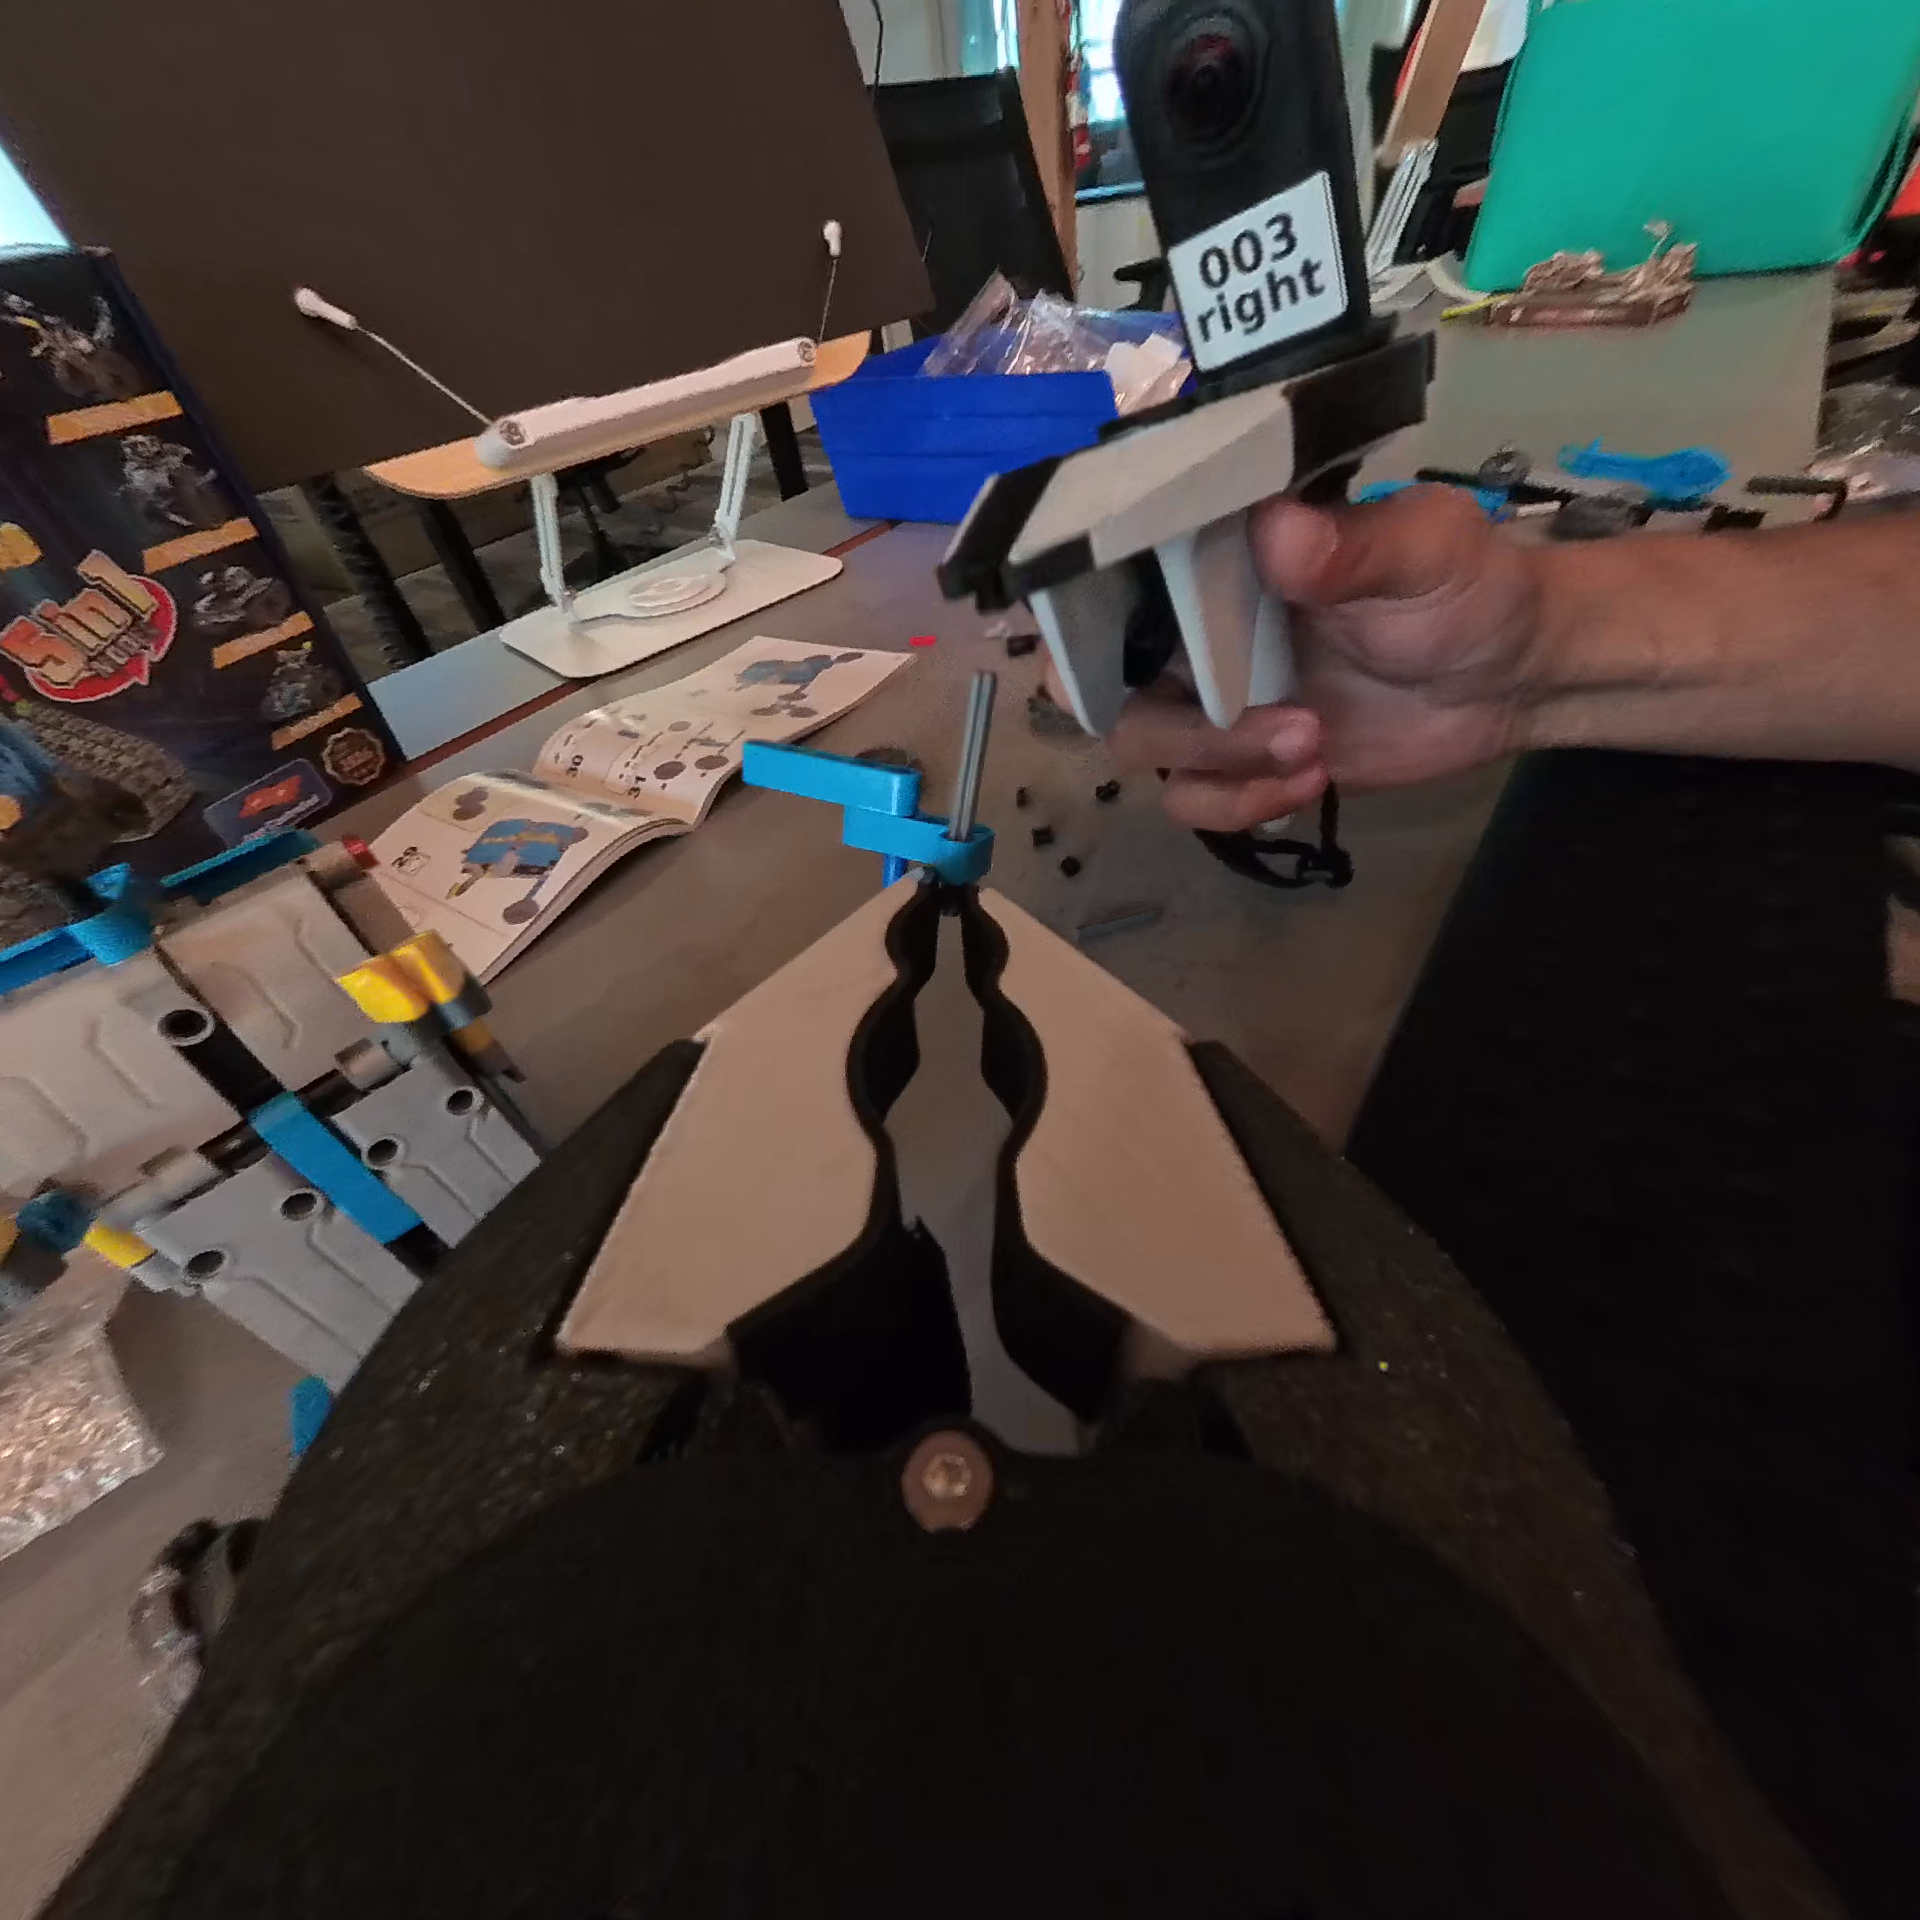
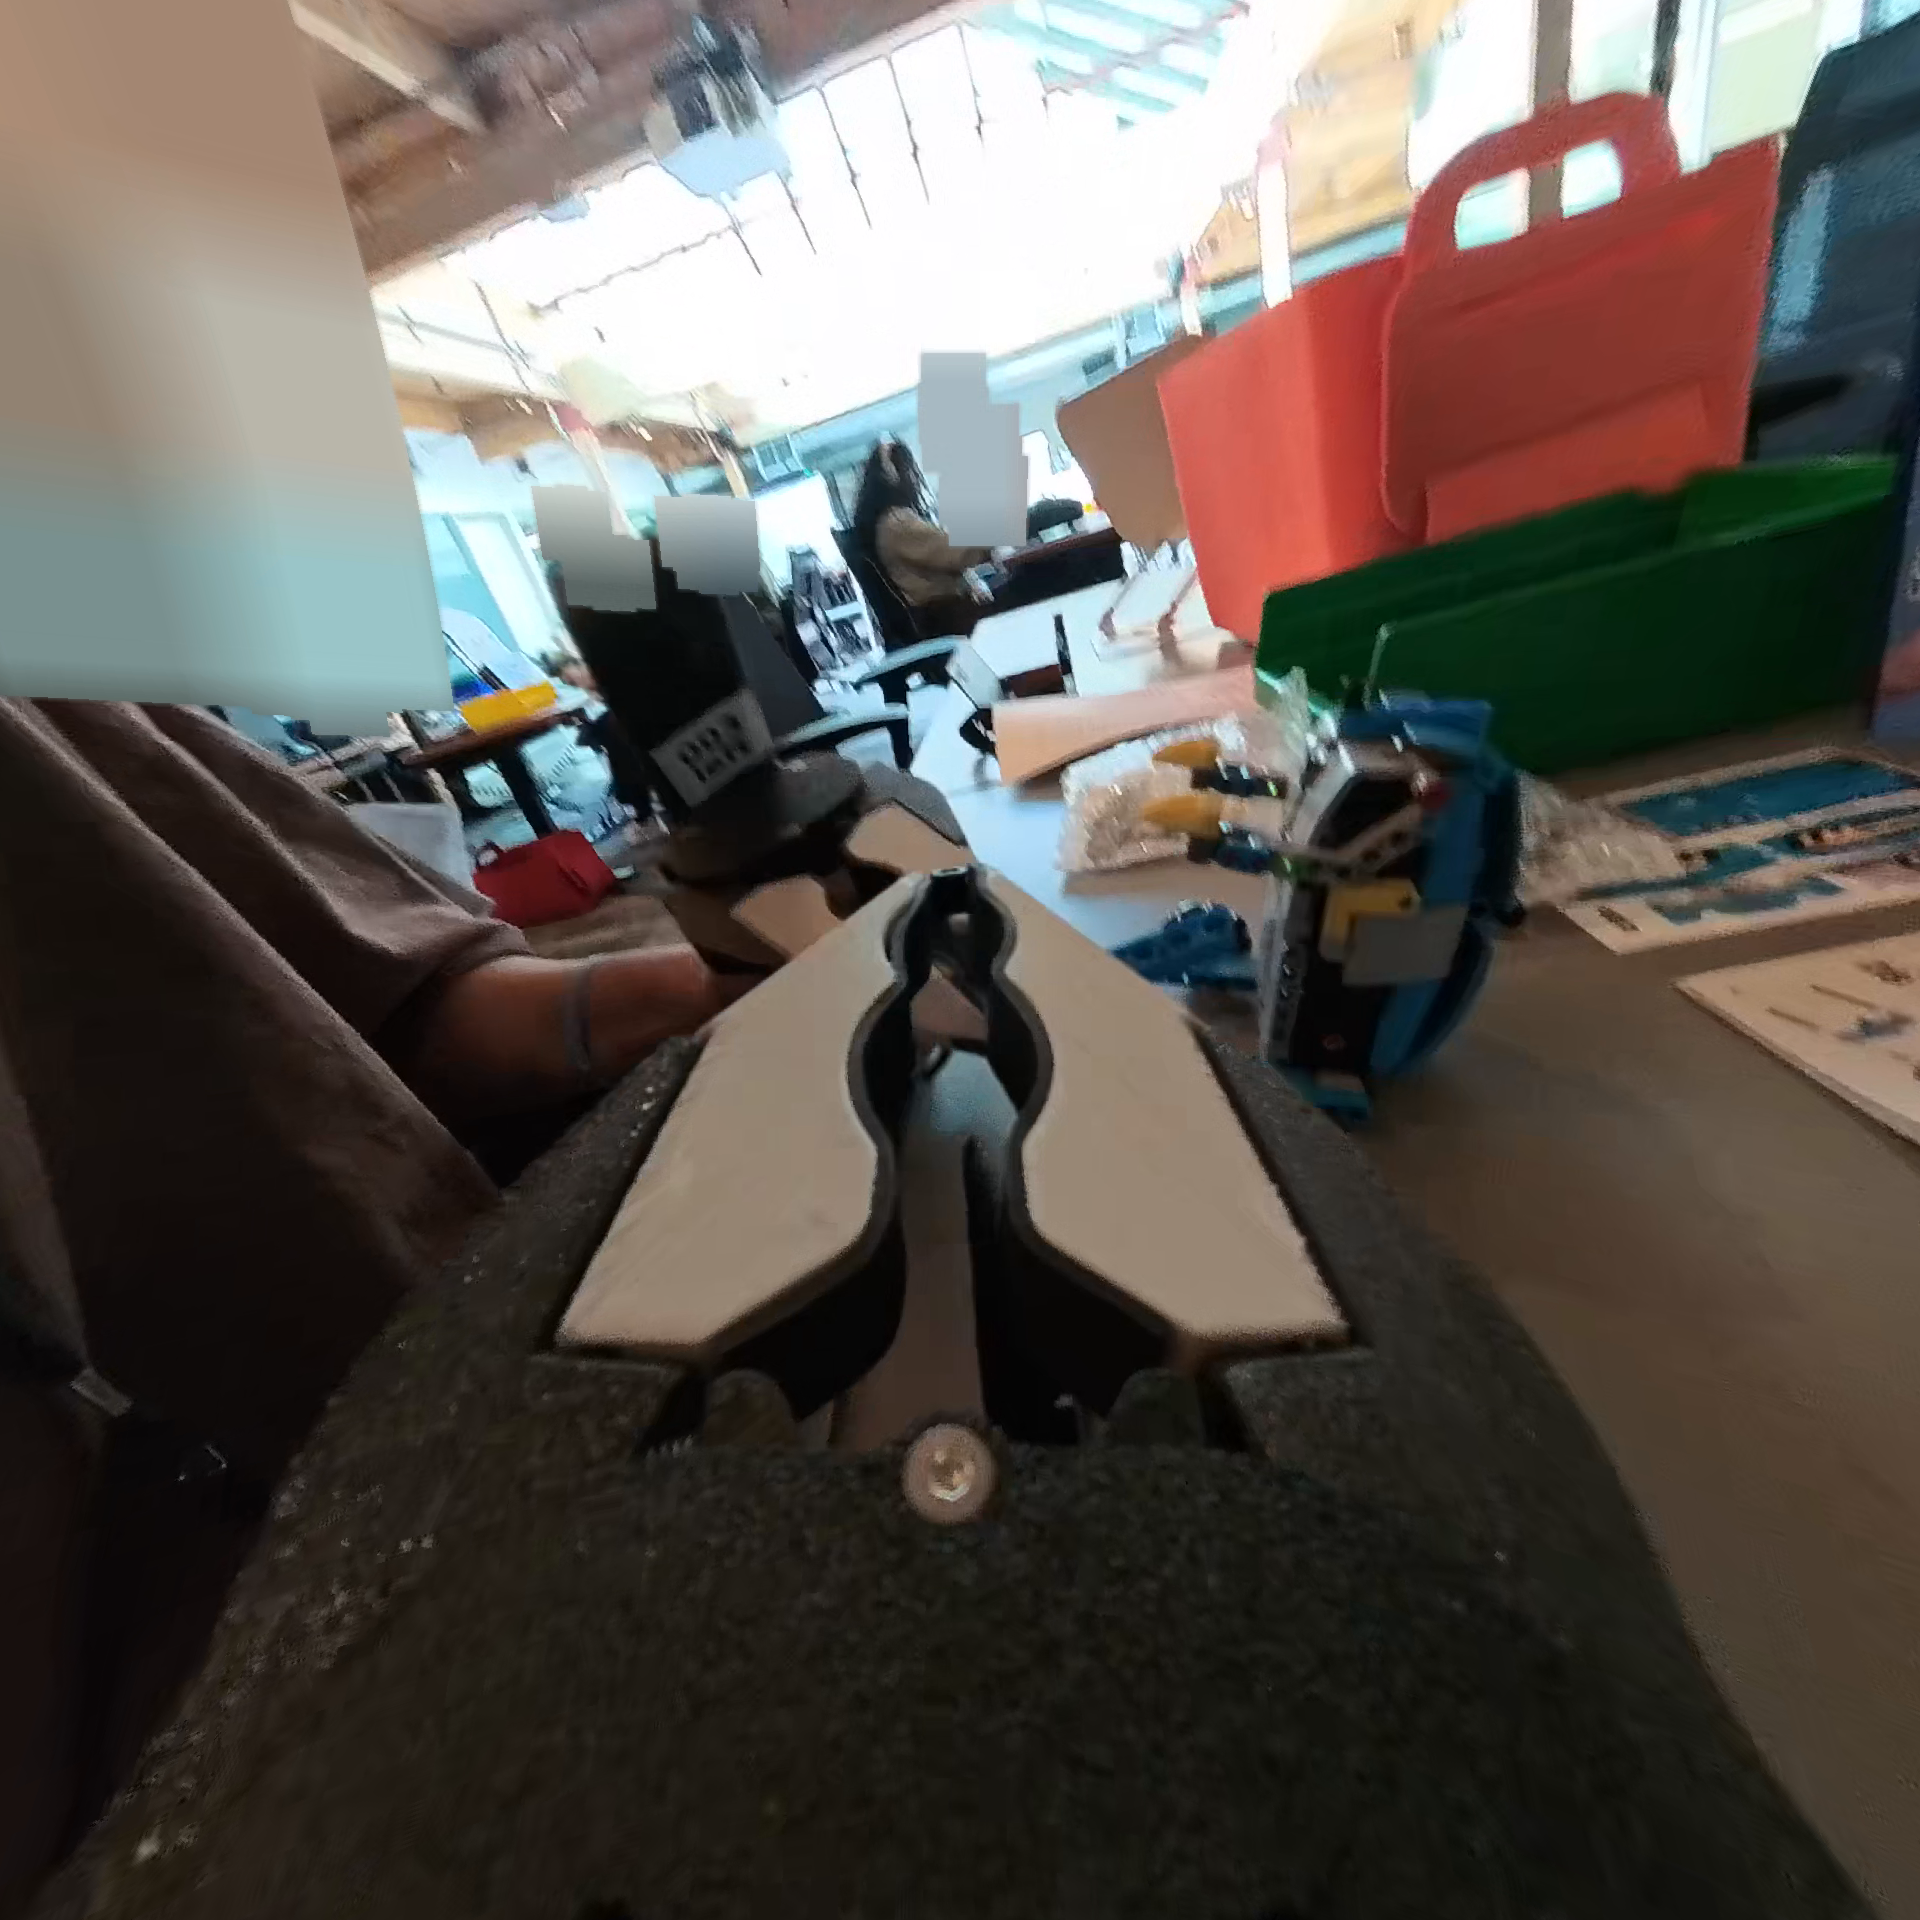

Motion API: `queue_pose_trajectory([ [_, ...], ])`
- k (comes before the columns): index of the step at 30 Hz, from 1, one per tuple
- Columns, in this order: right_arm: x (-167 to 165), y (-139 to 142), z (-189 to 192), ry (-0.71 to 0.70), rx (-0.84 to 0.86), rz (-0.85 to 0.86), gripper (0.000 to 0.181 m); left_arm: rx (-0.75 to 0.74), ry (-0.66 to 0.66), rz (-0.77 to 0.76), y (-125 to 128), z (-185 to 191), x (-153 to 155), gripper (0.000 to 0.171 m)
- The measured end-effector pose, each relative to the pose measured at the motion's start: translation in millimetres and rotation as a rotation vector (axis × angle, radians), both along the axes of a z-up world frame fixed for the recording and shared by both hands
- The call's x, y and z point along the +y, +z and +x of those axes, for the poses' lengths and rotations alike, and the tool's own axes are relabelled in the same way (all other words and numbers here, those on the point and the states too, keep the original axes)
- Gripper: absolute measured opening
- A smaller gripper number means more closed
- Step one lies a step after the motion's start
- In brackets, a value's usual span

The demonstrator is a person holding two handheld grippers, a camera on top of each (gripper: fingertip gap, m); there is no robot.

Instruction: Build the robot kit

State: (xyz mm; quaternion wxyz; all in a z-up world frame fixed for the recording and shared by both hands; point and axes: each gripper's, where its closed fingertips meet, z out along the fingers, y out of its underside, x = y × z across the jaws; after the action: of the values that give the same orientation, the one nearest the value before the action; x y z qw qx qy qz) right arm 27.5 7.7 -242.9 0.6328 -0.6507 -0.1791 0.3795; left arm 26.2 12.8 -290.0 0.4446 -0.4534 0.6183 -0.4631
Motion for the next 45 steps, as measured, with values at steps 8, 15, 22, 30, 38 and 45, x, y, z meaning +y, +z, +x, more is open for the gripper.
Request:
queue_pose_trajectory([
  [8,3.1,5.9,-8.4,0.006,-0.041,0.063,0.005,-0.052,-0.058,-0.095,11.9,-1.8,-6.0,0.003],
  [15,0.0,14.4,-6.1,0.012,-0.005,0.096,0.006,-0.082,-0.099,-0.2,20.4,-0.4,-8.5,0.003],
  [22,-2.8,23.7,-5.7,0.033,0.067,0.131,0.004,-0.11,-0.159,-0.342,29.7,1.5,-13.2,0.002],
  [30,-1.7,21.3,0.4,0.04,0.133,0.115,0.005,-0.103,-0.173,-0.413,30.4,1.5,-11.9,0.002],
  [38,-2.0,26.0,-2.4,0.068,0.198,0.143,0.005,-0.116,-0.212,-0.49,35.1,-0.3,-15.8,0.001],
  [45,-1.7,32.2,-17.4,0.114,0.226,0.16,0.005,-0.144,-0.253,-0.557,42.4,-0.6,-24.3,0.001],
])
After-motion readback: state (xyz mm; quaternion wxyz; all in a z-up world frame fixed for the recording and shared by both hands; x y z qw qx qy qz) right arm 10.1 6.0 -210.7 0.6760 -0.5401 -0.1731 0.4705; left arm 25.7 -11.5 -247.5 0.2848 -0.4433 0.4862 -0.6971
